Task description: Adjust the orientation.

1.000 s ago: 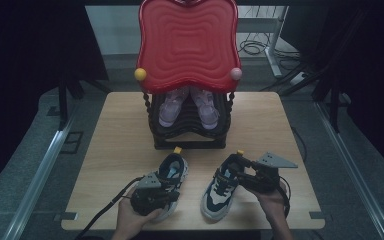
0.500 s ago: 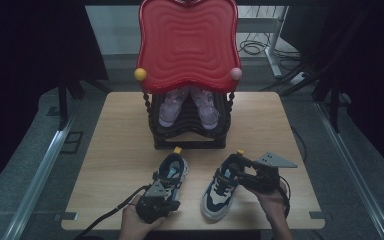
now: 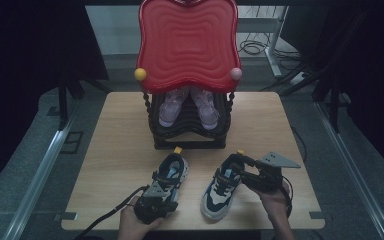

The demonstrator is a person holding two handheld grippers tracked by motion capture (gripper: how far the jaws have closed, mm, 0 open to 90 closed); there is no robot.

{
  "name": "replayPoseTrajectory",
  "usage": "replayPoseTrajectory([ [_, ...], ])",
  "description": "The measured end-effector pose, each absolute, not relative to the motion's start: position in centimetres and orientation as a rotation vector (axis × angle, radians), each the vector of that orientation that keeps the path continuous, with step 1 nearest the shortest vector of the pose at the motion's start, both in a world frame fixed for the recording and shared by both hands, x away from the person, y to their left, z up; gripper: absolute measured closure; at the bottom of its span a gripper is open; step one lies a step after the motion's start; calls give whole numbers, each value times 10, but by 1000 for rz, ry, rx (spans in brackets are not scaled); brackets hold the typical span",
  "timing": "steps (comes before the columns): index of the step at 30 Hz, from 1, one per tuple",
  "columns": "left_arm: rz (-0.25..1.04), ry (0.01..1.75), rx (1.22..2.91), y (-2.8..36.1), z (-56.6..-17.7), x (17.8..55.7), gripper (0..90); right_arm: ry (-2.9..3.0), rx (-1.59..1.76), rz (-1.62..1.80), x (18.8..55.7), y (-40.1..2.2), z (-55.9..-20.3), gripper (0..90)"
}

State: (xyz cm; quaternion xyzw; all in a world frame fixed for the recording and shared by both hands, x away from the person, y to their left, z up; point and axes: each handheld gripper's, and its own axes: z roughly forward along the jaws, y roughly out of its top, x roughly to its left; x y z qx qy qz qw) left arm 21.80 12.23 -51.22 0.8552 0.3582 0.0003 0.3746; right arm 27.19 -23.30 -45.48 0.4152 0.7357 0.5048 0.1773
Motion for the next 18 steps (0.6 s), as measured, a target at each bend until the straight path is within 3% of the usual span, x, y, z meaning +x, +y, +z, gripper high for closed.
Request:
replayPoseTrajectory([
  [18,-49,936,2183,141,-512,223,900,2075,1181,1421,272,-234,-455,465],
])
